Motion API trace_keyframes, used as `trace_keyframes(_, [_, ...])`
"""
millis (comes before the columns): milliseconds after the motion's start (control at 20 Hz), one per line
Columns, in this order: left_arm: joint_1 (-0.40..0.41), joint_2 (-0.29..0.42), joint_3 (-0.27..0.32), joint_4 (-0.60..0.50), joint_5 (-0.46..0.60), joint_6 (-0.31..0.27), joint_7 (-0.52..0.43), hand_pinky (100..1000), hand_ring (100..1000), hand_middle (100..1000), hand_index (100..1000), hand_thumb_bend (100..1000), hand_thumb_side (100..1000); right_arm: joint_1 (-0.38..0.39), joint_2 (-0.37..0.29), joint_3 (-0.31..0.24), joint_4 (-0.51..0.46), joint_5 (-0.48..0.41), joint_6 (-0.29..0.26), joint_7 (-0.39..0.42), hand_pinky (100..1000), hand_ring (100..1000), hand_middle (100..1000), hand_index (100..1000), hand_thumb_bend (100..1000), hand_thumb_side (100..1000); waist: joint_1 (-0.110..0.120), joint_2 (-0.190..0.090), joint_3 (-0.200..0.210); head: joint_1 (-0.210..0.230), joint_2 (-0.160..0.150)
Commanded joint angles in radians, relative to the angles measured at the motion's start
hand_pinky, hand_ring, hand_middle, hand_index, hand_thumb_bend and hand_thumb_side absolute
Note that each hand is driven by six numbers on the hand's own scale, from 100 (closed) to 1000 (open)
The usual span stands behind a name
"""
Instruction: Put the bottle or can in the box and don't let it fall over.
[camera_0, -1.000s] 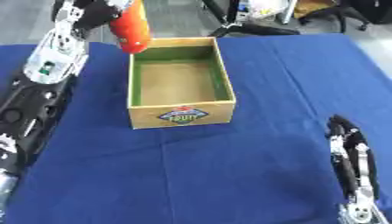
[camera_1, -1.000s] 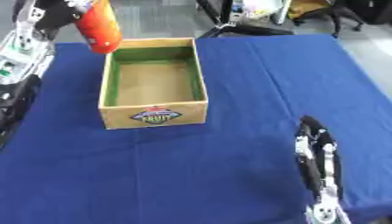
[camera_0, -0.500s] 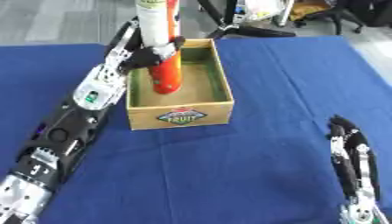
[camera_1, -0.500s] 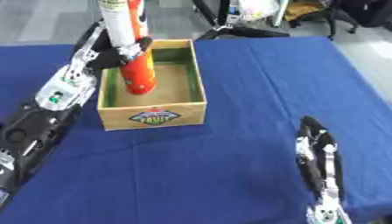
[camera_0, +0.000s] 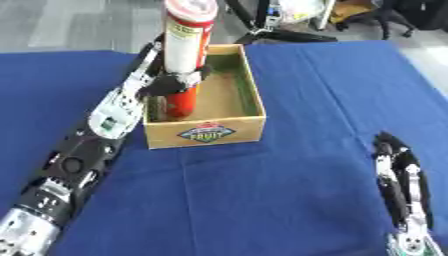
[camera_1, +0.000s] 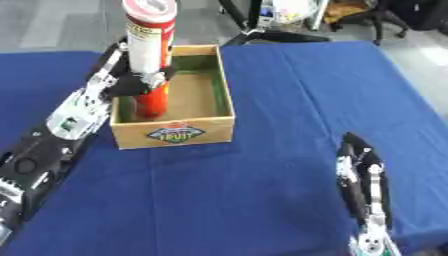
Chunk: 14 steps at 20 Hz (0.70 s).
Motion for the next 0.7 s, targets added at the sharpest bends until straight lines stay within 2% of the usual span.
trace_keyframes(50, [-0.001, 0.045, -0.005, -0.074, -0.047, -0.012, -0.018, 978, 1000, 1000, 1000, 817, 487, -0.008, -0.011, -0.007, -0.012, -0.002, -0.002, -0.004, 754, 820, 780, 845, 100, 777, 0.002, -0.023, 0.005, -0.01, -0.005])
trace_keyframes(200, [0.035, 0.083, -0.006, -0.148, -0.051, 0.004, -0.022, 978, 1000, 1000, 1000, 801, 542, -0.006, -0.013, -0.01, -0.012, 0.0, -0.001, -0.007, 754, 820, 780, 845, 100, 777, 0.003, -0.026, 0.014, -0.017, -0.005])
trace_keyframes(450, [0.12, 0.157, 0.007, -0.279, 0.006, 0.053, -0.004, 976, 1000, 1000, 1000, 752, 574, 0.001, -0.02, -0.019, -0.012, 0.003, 0.0, -0.016, 754, 820, 779, 845, 100, 776, 0.007, -0.03, 0.035, -0.031, -0.004])
trace_keyframes(700, [0.235, 0.258, 0.055, -0.407, 0.084, 0.082, 0.036, 957, 1000, 1000, 994, 648, 612, 0.01, -0.027, -0.03, -0.012, 0.007, 0.002, -0.028, 753, 820, 780, 845, 100, 778, 0.015, -0.031, 0.068, -0.049, -0.006])
